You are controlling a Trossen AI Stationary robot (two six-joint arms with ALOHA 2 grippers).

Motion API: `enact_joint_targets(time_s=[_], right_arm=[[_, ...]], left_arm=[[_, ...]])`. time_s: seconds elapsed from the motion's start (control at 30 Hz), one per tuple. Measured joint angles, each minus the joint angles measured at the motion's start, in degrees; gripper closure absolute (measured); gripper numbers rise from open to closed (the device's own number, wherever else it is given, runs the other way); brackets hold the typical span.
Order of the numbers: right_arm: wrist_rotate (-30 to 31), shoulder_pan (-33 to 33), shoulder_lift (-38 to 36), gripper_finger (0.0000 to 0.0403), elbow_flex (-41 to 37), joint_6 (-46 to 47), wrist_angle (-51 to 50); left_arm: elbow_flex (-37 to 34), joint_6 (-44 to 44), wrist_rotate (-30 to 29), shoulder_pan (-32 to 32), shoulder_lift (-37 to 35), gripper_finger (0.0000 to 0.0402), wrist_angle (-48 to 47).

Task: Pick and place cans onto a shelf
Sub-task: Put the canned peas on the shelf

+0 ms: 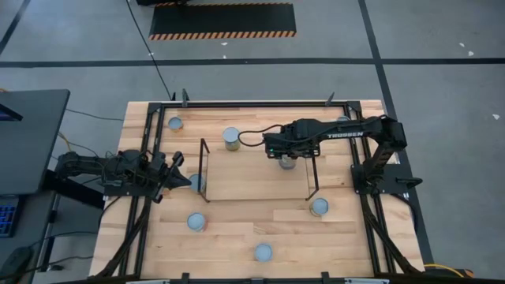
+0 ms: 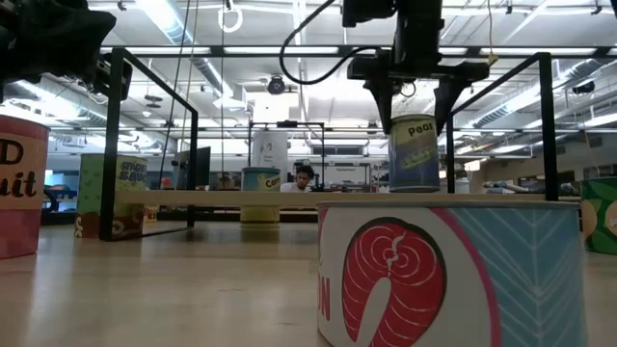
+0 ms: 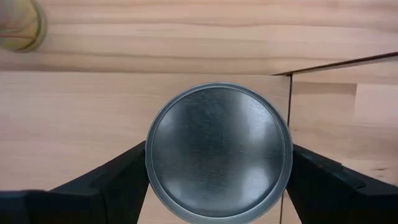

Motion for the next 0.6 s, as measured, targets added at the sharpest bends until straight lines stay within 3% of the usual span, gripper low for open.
enact_joint_targets(time_s=[0.3,0.6], right_arm=[[-0.79,-2.15,1.30,0.0046,-0.02,-3.25,-0.83],[-1.50,-2.55,-2.20,0.0038,0.30,-2.89,-1.91]], left_arm=[[0.00,0.02,-0.02,0.02,-0.02,0.0390,0.02],[0.00,0.02,0.00,0.02,0.00,0.0390,0.02]])
